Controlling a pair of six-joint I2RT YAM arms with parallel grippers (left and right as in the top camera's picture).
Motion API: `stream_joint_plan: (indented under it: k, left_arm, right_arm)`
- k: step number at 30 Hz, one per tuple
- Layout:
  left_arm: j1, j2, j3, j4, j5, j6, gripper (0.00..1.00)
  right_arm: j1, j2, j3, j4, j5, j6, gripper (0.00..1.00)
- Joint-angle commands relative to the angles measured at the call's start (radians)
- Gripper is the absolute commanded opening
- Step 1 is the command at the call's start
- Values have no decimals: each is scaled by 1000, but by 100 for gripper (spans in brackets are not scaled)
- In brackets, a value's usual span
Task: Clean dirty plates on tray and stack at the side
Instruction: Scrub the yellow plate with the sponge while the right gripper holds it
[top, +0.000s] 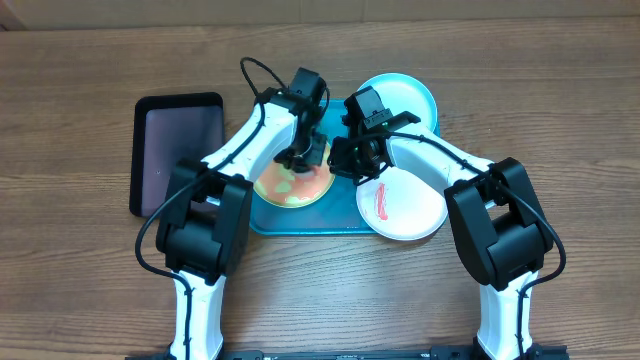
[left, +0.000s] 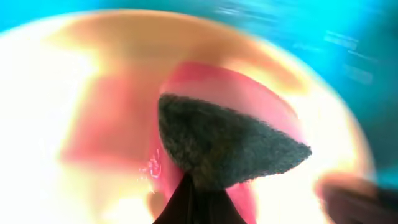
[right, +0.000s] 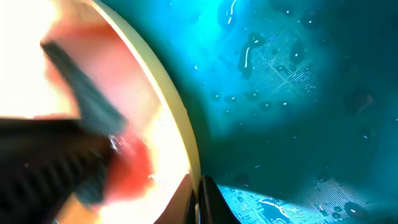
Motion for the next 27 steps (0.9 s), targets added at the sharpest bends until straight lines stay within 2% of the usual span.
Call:
stream_joint_plan:
  k: [1,5,7,14,20,24,27]
  left_arm:
    - [39,28,-7,-48,-401,-256,4]
    - [41,28,-7,-84,-393,-271,4]
    - [39,28,-7,-100,-345,-231,4]
    - [39,28,-7,-219,68,99,4]
    - [37,28,-7,-307,431,447,4]
    - [37,28,-7,-258,468,451,4]
    - [37,28,-7,-174,443,395,4]
  right_arm:
    - [11,14,5,-4,-7,0,4]
    - [11,14,5,-4,-8,-1,4]
    - [11,14,5,-4,-8,-1,4]
    - [11,14,5,-2,-8,0,4]
    - [11,14,5,3,-8,0,4]
    - [11,14,5,3,-8,0,4]
    - [11,14,5,3,-8,0,4]
